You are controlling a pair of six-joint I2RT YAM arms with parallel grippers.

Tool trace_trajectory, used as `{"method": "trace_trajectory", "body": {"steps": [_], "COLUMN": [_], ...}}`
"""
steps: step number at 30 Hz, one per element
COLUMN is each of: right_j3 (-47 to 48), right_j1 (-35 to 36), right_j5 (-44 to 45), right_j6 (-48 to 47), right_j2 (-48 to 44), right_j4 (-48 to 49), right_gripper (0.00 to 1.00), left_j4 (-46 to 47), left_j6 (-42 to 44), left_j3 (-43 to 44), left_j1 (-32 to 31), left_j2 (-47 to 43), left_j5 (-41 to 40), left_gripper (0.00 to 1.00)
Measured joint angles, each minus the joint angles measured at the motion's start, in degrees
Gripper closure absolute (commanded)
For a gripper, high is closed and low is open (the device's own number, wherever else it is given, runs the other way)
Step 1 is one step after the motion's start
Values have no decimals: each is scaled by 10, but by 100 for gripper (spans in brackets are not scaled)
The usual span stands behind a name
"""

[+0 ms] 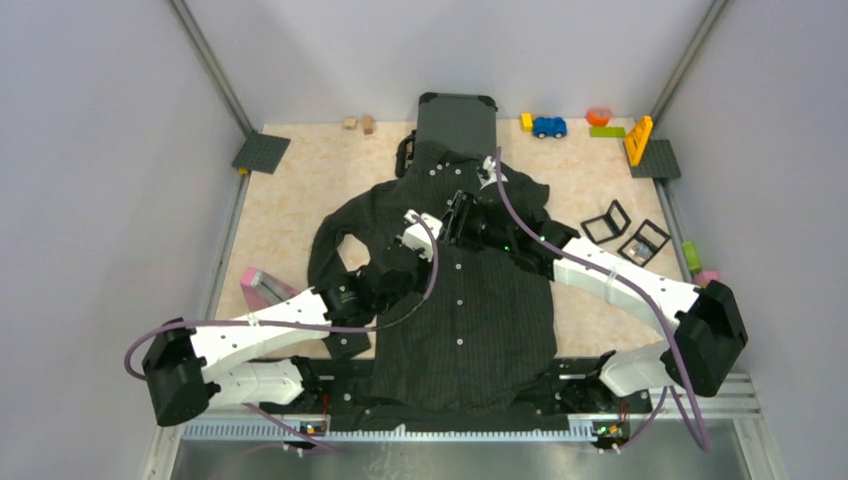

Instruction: Pin the brooch onto the clothing

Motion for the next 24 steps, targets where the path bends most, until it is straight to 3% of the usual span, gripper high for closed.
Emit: {"method": "trace_trajectory", "body": {"steps": [16, 20, 22, 24], "right_j3": [2, 2, 2, 2], "right_j1": [14, 15, 15, 15], "right_j5": [2, 7, 10, 13], "right_j6": [18, 20, 21, 22], "right_j2": [24, 32, 33, 34], "right_j4": [3, 3, 1, 2], "right_gripper": [74, 88, 99, 100], "left_j4": [10, 8, 8, 8], "left_j6": [-2, -1, 1, 3], "left_j3": [10, 12, 13, 13], "left_j1": [-14, -16, -16, -16], "left_j2": [23, 32, 36, 37], "left_j5": [-45, -52, -53, -54], "left_gripper": [100, 100, 96, 87]}}
